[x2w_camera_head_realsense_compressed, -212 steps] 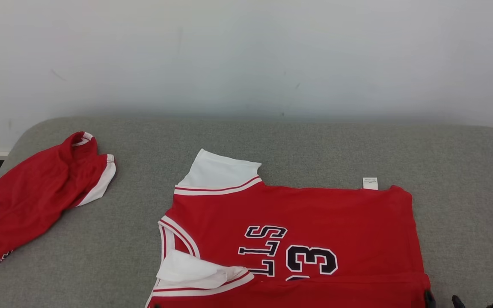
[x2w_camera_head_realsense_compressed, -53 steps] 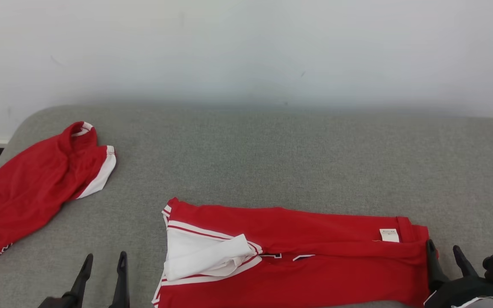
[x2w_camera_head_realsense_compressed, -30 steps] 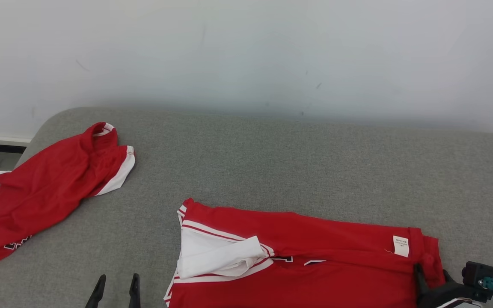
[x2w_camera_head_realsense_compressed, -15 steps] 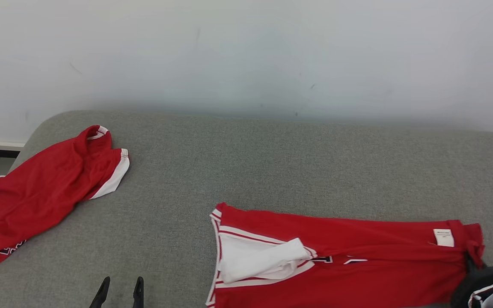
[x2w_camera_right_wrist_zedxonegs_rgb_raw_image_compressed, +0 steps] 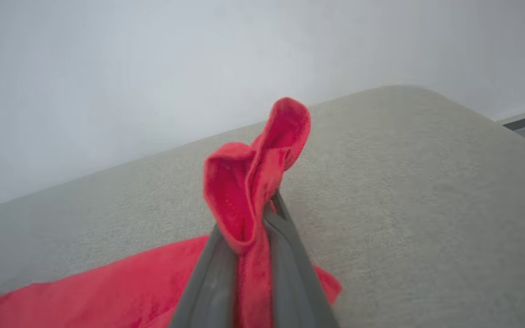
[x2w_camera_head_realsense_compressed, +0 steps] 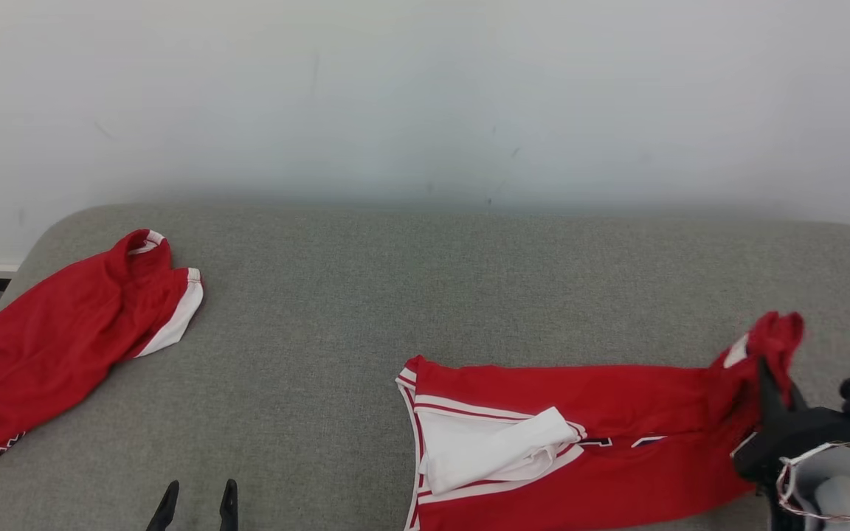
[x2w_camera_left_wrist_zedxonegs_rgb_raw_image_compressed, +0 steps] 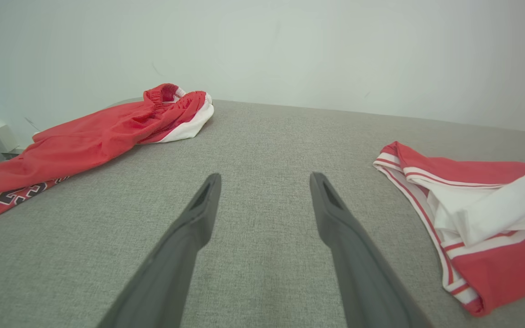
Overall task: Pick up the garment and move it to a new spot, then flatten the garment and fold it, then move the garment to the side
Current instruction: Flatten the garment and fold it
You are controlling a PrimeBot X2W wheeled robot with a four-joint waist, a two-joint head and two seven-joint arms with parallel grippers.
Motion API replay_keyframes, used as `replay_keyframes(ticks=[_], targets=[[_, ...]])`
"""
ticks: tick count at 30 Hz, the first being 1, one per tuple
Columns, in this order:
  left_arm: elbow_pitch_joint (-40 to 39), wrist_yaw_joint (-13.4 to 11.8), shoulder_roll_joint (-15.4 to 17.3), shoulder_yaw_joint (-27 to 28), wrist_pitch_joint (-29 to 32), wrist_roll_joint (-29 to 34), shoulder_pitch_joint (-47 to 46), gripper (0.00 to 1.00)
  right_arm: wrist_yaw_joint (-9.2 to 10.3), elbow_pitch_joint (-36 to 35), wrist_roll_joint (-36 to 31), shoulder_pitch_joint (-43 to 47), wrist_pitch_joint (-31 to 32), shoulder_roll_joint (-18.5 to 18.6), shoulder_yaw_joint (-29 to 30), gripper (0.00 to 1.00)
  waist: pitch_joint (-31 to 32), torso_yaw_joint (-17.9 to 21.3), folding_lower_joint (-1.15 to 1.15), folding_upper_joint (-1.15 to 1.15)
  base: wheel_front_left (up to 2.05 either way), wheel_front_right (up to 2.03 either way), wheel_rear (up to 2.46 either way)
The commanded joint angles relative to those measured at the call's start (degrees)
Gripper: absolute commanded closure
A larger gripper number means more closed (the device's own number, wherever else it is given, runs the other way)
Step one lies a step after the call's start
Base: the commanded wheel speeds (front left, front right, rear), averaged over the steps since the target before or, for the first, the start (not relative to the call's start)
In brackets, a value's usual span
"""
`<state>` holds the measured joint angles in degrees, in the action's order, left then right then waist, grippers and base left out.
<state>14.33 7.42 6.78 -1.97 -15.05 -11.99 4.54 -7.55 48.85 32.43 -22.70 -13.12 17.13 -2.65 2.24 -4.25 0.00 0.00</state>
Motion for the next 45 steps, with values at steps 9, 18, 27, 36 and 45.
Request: replay_keyframes(ticks=[9,18,27,36,45], targets=[[0.8,0.1,0.0,0.0,-0.2,0.9,-1.4,0.00,0.14,-19.2,9.4,6.0,8.1,-6.1,-10.0,1.00,0.2,-0.8,0.00,0.00,0.00,0.00,0.00],[1.5,0.0,-0.6,0.0,-0.2,1.2,-2.1,0.00,0.14,-19.7,8.8,3.0,8.3,-12.8,-17.8,1.00,0.1,-2.9,0.00,0.00,0.00,0.00,0.00],[2.2,0.0,-0.8,-1.1,-0.2,1.2,-3.2,0.00,0.14,-12.2,10.1,-0.6,5.7,-14.3,-27.0,1.00,-0.3,-5.0,0.00,0.00,0.00,0.00,0.00],[3.0,0.0,-1.2,-1.3,-0.2,1.0,-3.9,0.00,0.14,-0.8,13.5,-4.4,0.4,-14.2,-37.0,0.73,-0.5,-5.7,0.00,0.00,0.00,0.00,0.00],[3.1,0.0,-1.4,-0.2,-0.2,0.9,-3.5,0.00,0.14,0.0,16.7,-8.2,-2.1,-14.2,-35.7,0.00,-0.4,-4.3,0.00,0.00,0.00,0.00,0.00]])
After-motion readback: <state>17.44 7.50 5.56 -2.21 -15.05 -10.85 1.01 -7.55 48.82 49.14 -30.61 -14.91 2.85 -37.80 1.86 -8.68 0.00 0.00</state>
